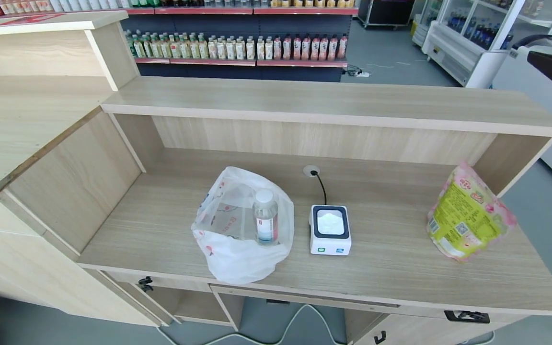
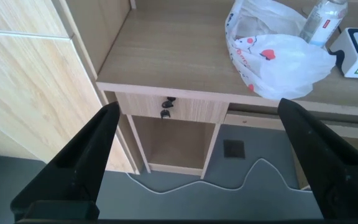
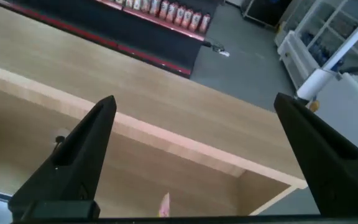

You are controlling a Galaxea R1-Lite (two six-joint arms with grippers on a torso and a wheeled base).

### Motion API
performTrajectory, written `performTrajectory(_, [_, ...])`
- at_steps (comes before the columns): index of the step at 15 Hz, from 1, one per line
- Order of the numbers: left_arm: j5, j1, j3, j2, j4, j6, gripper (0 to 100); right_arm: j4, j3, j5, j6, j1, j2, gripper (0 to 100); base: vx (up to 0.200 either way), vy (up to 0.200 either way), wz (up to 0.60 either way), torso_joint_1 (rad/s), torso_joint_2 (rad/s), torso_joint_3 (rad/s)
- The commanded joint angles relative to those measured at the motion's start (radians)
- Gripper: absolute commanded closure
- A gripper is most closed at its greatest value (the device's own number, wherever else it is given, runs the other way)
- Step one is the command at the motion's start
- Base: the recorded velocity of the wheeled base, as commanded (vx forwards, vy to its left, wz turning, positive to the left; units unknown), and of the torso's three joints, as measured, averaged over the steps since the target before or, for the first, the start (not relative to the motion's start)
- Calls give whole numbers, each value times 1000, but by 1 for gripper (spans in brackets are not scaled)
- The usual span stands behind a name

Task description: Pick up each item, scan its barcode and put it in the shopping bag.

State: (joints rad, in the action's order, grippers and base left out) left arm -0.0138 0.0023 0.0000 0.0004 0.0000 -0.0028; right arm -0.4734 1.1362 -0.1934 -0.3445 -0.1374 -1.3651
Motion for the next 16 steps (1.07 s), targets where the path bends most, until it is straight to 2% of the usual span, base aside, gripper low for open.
performTrajectory(1, [-2,1,0,0,0,0,0,162,185,11,10,-126,-80,0,0,0,0,0,0,0])
performTrajectory(6, [-2,1,0,0,0,0,0,564,171,19,-4,-358,1,0,0,0,0,0,0,0])
performTrajectory(9, [-2,1,0,0,0,0,0,611,97,100,12,-346,-52,0,0,0,0,0,0,0])
performTrajectory(16, [-2,1,0,0,0,0,0,616,2,104,7,-303,-203,0,0,0,0,0,0,0])
